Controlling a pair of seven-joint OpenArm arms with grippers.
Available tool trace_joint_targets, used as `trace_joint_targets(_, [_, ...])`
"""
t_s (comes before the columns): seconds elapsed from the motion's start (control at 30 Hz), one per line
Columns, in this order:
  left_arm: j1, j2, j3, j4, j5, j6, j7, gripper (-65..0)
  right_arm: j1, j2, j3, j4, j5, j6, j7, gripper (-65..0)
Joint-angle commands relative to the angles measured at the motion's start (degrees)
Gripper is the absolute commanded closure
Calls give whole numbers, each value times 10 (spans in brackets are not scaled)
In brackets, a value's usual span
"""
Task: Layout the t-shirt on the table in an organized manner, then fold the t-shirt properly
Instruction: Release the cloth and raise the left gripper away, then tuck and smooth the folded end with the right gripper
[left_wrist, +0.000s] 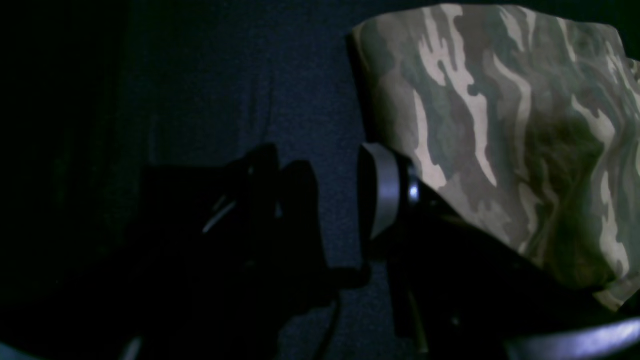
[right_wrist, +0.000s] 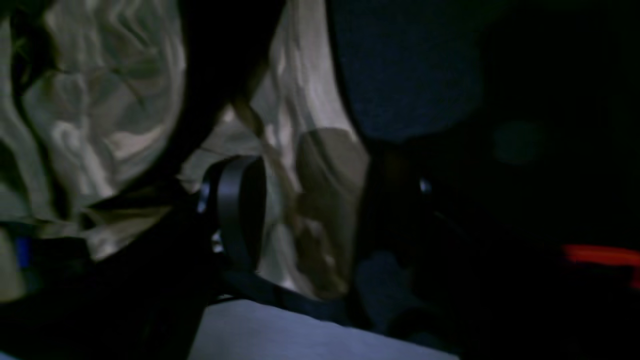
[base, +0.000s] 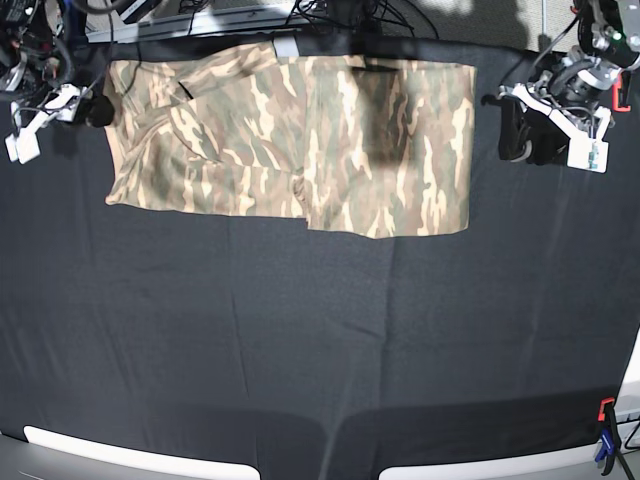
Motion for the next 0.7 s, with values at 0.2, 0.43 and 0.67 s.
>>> trace_joint_targets(0.2, [2,-5,-3,11,-7,-2,-13,-245,40,12,2,-3,-7,5,1,-357])
trace_joint_targets(0.43, [2,-5,-3,11,-7,-2,-13,-245,58,12,-61,-3,-29,5,3,-356])
trace_joint_targets(0.67, [2,-5,-3,11,-7,-2,-13,-245,58,12,-159,-3,-89,5,54,-356])
